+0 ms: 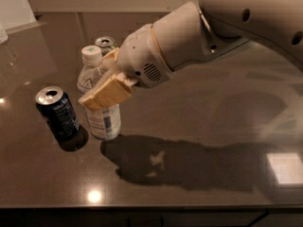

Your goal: Move blue plastic bottle near pepsi can

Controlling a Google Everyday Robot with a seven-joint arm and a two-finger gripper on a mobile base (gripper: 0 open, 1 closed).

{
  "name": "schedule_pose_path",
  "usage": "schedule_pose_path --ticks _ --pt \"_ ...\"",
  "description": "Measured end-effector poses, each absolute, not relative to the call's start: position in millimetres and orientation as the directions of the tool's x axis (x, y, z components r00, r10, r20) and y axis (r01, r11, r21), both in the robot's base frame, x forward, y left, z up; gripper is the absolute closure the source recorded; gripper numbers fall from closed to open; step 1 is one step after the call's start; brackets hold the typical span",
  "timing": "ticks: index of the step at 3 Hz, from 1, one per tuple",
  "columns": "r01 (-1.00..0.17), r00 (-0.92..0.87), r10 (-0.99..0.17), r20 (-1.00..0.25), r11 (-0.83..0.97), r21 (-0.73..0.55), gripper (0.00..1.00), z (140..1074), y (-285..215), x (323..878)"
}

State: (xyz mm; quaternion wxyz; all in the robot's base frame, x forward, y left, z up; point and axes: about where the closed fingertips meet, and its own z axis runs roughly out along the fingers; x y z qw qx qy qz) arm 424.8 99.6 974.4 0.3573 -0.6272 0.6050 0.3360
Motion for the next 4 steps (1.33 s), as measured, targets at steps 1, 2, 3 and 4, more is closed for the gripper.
schedule_pose_path --ticks 1,2,3,4 --pt "-0.998 0.064 -0.515 -0.855 -0.027 -0.059 1.00 966 110 426" --pt "-0.996 0.091 -0.526 -0.845 -0.043 -0.080 0.84 960 116 430" --pt "-0.994 0.107 -0.532 -0.840 -0.054 -0.092 0.61 956 121 435" --pt "-0.993 0.115 -0.535 -0.837 -0.061 -0.098 0.36 953 125 438"
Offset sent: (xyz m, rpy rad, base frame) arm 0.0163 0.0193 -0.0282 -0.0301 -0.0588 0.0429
